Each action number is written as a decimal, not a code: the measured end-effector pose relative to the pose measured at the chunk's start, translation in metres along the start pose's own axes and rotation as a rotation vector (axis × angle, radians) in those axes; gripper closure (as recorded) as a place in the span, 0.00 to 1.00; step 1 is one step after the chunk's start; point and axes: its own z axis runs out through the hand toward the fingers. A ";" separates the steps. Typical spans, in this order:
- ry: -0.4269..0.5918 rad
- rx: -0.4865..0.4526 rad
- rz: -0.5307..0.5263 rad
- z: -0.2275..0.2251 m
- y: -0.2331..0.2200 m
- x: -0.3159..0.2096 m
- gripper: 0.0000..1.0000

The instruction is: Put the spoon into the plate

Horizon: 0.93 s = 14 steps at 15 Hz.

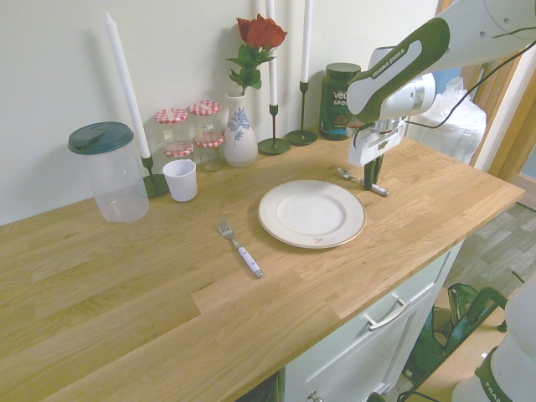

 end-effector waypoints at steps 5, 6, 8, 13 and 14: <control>0.023 0.033 0.073 -0.031 -0.001 -0.006 1.00; 0.022 0.042 0.100 -0.050 -0.005 -0.013 1.00; 0.013 0.052 0.150 -0.084 -0.022 -0.037 1.00; 0.054 0.035 0.212 -0.088 -0.097 -0.127 1.00; 0.064 0.035 0.222 -0.082 -0.112 -0.146 1.00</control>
